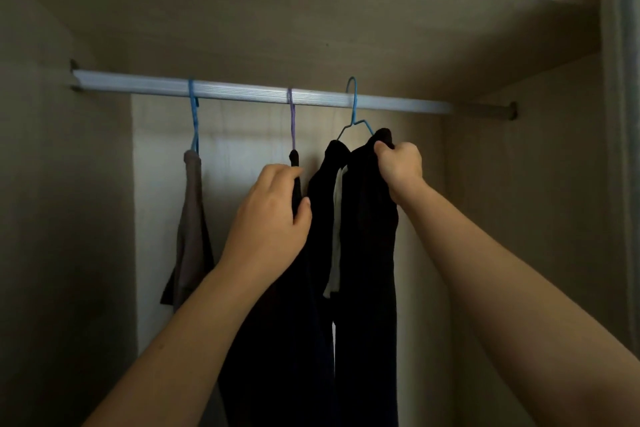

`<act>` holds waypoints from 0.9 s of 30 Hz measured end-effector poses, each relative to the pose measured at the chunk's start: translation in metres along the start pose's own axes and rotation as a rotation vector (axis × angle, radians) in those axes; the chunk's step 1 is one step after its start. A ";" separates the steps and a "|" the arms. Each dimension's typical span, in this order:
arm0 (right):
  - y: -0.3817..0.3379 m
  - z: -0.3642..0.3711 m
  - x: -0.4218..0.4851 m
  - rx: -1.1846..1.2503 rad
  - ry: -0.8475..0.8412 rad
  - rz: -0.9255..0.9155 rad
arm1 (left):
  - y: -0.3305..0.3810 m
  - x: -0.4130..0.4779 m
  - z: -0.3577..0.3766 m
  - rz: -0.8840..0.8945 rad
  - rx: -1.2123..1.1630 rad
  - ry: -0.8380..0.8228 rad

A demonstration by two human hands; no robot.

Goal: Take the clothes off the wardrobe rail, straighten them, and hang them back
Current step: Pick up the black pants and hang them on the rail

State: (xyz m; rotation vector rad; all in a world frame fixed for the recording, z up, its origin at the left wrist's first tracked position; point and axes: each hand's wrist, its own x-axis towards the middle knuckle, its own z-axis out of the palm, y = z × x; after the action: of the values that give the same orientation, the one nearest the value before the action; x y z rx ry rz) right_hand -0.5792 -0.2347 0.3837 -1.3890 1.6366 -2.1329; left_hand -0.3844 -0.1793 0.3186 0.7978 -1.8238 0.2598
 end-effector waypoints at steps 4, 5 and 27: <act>0.010 0.003 0.008 -0.105 -0.005 -0.012 | -0.003 -0.001 0.001 0.012 0.017 -0.035; 0.011 0.002 0.009 -0.121 -0.002 -0.019 | -0.004 -0.001 0.001 0.017 0.018 -0.039; 0.058 -0.043 -0.017 -0.384 -0.058 -0.157 | 0.005 -0.029 0.038 0.047 -0.104 -0.023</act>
State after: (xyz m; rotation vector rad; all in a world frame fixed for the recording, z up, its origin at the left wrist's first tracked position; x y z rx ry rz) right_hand -0.6239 -0.2181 0.3262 -1.7160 2.0565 -1.8965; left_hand -0.4108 -0.1840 0.2783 0.6880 -1.8638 0.1848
